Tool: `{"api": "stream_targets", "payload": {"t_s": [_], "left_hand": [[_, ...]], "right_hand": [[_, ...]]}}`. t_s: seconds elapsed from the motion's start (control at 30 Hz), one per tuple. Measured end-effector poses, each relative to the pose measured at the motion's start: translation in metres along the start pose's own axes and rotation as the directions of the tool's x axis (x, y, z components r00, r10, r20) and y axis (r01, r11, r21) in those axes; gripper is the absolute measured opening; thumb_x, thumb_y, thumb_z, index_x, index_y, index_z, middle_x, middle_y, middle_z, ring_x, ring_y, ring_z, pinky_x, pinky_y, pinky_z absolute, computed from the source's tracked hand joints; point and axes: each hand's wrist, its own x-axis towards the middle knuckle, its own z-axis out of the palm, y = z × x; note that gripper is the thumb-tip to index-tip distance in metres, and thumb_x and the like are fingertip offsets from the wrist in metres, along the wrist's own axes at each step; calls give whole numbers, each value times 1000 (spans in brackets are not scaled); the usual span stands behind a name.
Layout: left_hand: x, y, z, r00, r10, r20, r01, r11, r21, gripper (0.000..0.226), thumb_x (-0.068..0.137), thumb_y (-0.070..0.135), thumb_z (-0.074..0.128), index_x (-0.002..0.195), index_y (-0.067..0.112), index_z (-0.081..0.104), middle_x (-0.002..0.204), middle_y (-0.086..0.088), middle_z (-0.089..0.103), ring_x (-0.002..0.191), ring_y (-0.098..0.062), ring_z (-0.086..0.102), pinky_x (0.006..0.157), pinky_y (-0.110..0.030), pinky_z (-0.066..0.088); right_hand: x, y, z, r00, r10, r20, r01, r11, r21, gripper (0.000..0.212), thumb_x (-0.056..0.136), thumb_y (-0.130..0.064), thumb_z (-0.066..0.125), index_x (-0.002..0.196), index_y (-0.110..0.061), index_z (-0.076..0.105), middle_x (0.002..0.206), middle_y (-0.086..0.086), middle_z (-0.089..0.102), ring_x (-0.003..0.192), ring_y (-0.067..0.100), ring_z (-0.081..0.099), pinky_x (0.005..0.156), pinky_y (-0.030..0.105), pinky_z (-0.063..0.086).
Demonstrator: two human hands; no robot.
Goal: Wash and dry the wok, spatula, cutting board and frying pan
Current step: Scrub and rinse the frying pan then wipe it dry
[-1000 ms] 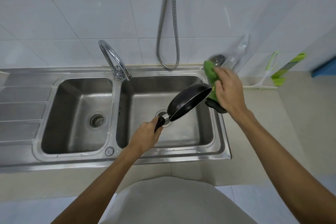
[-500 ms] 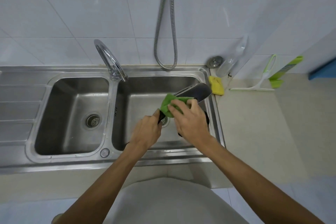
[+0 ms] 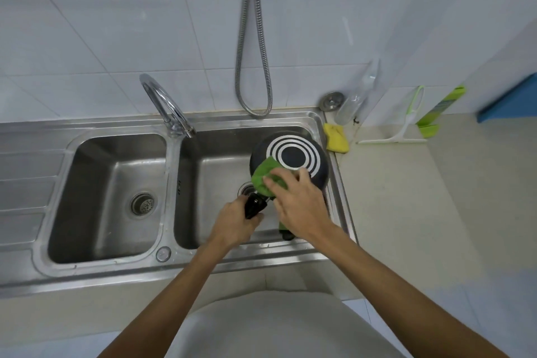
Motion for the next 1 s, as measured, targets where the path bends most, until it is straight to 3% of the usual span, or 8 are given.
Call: {"api": "stream_targets", "payload": {"t_s": [0.07, 0.13, 0.23, 0.47, 0.53, 0.67, 0.9, 1.0], "left_hand": [[-6, 1, 2, 998, 40, -45, -40, 999, 9, 28, 87, 35, 74, 93, 21, 51, 80, -1, 58, 70, -20, 55, 57, -26, 36], [-16, -5, 0, 996, 61, -63, -59, 998, 21, 32, 85, 41, 76, 91, 23, 50, 75, 4, 56, 66, -16, 53, 54, -22, 32], [-29, -10, 1, 994, 113, -8, -112, 993, 39, 36, 83, 52, 74, 87, 29, 47, 68, 14, 52, 60, -4, 50, 50, -17, 30], [-16, 12, -9, 974, 223, -31, -217, 966, 138, 33, 96, 41, 61, 106, 9, 60, 84, -9, 68, 75, -30, 64, 67, -47, 53], [-18, 8, -11, 962, 266, -61, -247, 943, 222, 35, 95, 41, 63, 111, 10, 61, 88, -10, 71, 78, -32, 66, 66, -42, 53], [-27, -1, -7, 948, 311, -60, -284, 919, 274, 39, 94, 42, 64, 120, 13, 59, 92, -7, 73, 77, -27, 67, 64, -35, 50], [-20, 7, -2, 962, 256, -93, -233, 951, 204, 36, 93, 42, 65, 116, 14, 60, 81, -4, 67, 72, -27, 64, 59, -35, 47], [-26, -6, 1, 979, 194, -58, -181, 968, 173, 32, 92, 46, 64, 112, 23, 59, 81, 3, 67, 72, -19, 63, 61, -33, 50]], "right_hand": [[5, 9, 2, 1000, 6, -13, -7, 999, -37, 40, 87, -25, 57, 126, -24, 65, 128, -3, 58, 93, 23, 47, 59, 25, 49], [20, 38, -4, 966, 250, -69, -252, 967, -29, 38, 91, -20, 57, 128, -24, 65, 130, -1, 60, 98, 29, 50, 66, 36, 55], [43, 79, -15, 794, 608, -22, -606, 794, 52, 39, 98, -24, 47, 134, -24, 60, 136, 4, 55, 113, 38, 47, 81, 47, 51], [29, 19, -3, 999, 38, -11, -38, 999, -32, 42, 89, -32, 44, 128, -26, 59, 130, -2, 54, 97, 24, 44, 55, 23, 43], [39, 40, -5, 994, 92, -66, -94, 995, -36, 41, 90, -29, 44, 127, -25, 62, 129, -1, 57, 100, 27, 48, 61, 30, 49], [55, 90, -11, 843, 534, -63, -524, 843, 122, 39, 97, -21, 46, 132, -21, 63, 131, 6, 59, 111, 36, 49, 85, 50, 53], [-8, 46, 9, 955, 248, -164, -235, 967, 96, 54, 88, -25, 44, 142, -20, 49, 135, 5, 47, 110, 27, 47, 71, 26, 44], [-35, 78, 13, 916, 378, -134, -371, 925, 78, 51, 90, -24, 46, 141, -18, 51, 134, 8, 47, 108, 30, 48, 62, 35, 52]]}}
